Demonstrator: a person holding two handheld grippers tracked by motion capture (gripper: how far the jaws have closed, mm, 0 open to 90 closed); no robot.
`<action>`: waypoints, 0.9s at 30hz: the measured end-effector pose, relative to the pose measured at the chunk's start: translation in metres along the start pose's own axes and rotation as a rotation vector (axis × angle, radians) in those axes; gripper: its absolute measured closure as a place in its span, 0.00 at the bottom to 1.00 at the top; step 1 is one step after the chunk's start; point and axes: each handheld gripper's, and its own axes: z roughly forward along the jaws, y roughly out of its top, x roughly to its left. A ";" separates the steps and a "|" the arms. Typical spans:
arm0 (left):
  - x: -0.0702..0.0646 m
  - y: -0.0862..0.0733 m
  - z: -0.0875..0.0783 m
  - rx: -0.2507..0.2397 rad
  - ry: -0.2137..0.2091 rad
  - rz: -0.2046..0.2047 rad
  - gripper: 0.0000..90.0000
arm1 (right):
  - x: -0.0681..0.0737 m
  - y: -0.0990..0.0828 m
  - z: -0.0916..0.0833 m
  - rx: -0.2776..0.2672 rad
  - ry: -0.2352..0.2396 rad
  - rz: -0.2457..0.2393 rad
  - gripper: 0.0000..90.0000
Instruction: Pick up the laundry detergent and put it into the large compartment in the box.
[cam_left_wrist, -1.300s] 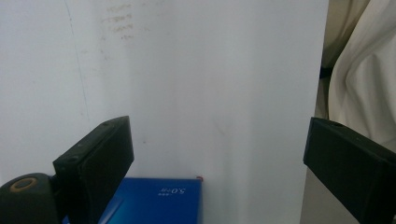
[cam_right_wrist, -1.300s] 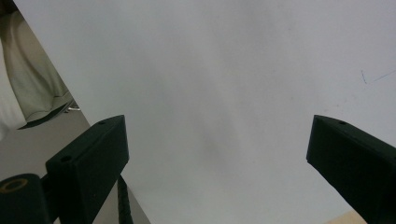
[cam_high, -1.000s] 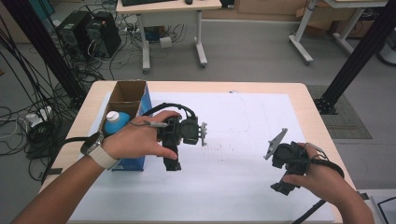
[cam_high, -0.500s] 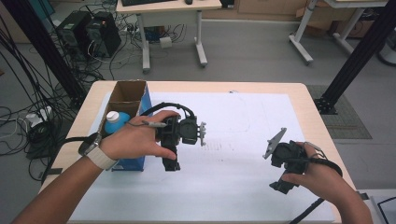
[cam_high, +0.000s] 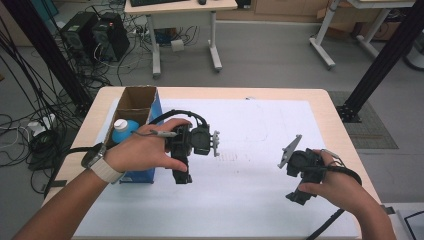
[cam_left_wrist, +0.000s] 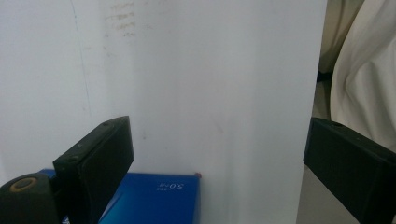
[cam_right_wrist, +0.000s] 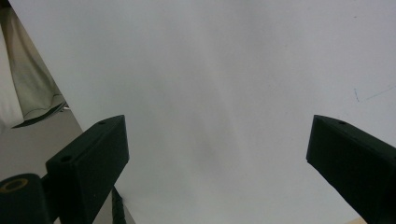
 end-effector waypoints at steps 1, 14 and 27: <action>0.000 -0.001 0.000 -0.002 -0.002 -0.003 0.10 | 0.000 0.000 0.000 0.001 0.001 0.000 0.06; 0.000 -0.002 0.001 0.002 -0.005 0.000 0.10 | -0.001 -0.001 0.000 -0.001 0.001 0.004 0.06; 0.001 0.000 0.004 0.011 -0.011 0.002 0.10 | -0.001 -0.002 0.000 -0.003 0.000 0.005 0.06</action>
